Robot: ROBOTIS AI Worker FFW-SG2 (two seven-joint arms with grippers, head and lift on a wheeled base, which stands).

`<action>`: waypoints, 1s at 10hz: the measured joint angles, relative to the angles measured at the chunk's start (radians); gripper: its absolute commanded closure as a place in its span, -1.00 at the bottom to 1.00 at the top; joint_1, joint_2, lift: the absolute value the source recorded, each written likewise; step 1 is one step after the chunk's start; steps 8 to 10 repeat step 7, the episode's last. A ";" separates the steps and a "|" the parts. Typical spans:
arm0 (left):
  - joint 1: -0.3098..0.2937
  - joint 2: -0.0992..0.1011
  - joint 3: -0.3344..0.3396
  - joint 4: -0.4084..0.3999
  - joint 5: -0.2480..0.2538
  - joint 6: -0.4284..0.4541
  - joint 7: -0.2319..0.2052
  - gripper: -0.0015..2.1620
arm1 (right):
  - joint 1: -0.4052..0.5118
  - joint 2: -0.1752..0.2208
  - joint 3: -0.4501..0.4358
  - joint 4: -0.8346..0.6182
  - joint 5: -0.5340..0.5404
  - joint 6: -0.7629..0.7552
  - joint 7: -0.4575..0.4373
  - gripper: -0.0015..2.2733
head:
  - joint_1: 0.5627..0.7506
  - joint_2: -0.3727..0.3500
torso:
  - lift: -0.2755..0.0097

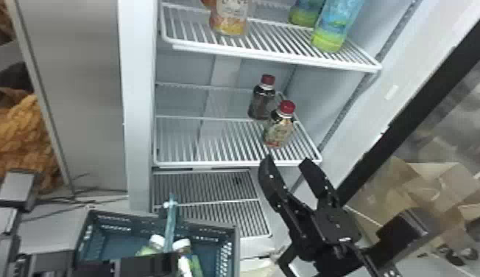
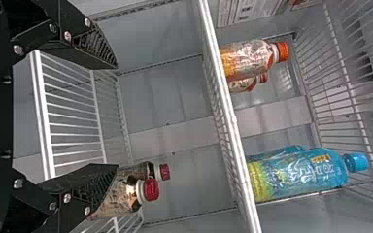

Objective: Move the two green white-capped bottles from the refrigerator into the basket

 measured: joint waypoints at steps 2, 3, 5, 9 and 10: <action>-0.001 0.001 0.000 0.000 -0.001 0.002 0.001 0.07 | 0.000 0.002 0.000 0.006 0.000 -0.008 0.001 -0.69 | 0.41 -0.94 | -0.92; -0.001 0.001 0.001 0.000 -0.001 0.002 0.001 0.07 | 0.000 0.002 0.000 0.007 0.000 -0.010 0.001 -0.69 | 0.41 -0.94 | -0.92; -0.002 0.002 0.001 0.000 -0.002 0.002 0.001 0.07 | 0.000 0.002 0.000 0.009 0.000 -0.010 0.001 -0.69 | 0.41 -0.94 | -0.92; -0.002 0.002 0.001 0.000 -0.002 0.002 0.001 0.07 | 0.000 0.002 0.000 0.009 0.000 -0.010 0.003 -0.69 | 0.41 -0.94 | -0.92; -0.002 0.002 0.001 0.000 -0.002 0.002 0.001 0.07 | 0.000 0.002 0.000 0.009 0.000 -0.010 0.003 -0.69 | 0.41 -0.94 | -0.92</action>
